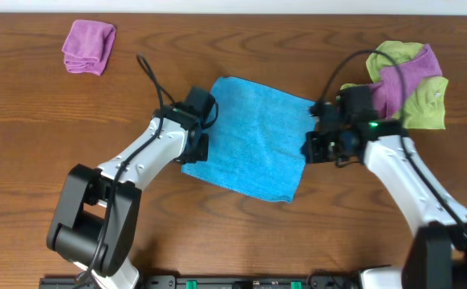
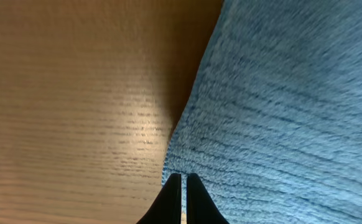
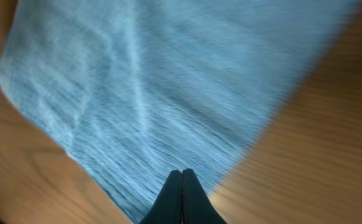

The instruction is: Fold the cloth

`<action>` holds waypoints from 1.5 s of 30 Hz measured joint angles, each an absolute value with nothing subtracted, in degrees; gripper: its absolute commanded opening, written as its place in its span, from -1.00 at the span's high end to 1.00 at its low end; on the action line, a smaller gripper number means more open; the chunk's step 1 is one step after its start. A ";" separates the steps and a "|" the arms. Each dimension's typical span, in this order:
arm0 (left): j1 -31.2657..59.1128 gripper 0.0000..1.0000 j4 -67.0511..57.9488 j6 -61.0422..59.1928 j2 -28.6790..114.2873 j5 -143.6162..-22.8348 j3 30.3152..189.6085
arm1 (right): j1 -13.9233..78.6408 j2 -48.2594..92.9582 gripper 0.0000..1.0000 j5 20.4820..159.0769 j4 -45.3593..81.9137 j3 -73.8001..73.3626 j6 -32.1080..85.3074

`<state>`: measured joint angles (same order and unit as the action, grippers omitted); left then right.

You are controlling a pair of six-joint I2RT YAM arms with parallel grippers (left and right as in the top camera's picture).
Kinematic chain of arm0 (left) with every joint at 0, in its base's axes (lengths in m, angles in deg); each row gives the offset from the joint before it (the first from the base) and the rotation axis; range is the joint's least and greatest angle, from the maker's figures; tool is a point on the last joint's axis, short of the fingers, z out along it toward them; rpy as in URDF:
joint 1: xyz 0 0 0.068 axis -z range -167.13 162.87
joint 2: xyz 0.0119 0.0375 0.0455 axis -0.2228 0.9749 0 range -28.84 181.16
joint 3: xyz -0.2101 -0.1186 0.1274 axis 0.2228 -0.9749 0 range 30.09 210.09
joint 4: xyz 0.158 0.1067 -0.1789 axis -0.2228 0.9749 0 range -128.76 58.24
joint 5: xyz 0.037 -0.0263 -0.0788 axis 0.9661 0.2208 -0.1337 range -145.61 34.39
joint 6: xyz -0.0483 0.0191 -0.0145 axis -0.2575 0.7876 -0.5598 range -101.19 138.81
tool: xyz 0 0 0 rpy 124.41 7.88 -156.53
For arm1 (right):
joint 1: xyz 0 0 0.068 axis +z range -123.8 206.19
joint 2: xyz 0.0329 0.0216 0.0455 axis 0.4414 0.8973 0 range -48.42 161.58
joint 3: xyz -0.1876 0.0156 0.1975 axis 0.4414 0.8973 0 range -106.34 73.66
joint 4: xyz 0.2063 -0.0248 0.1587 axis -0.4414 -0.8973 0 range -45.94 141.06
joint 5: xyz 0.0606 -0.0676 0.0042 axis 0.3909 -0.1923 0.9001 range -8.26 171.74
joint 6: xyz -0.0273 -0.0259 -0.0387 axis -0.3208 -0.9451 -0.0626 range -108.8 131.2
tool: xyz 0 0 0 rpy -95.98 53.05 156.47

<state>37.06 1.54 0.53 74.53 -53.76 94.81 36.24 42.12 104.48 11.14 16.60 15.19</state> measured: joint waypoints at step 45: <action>39.16 0.89 1.08 -20.48 60.52 -57.74 83.58 | 38.86 51.65 0.64 94.07 4.21 1.41 20.06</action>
<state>39.16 1.08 -20.48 60.52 -57.74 83.58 38.86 51.65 94.07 4.21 1.41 20.06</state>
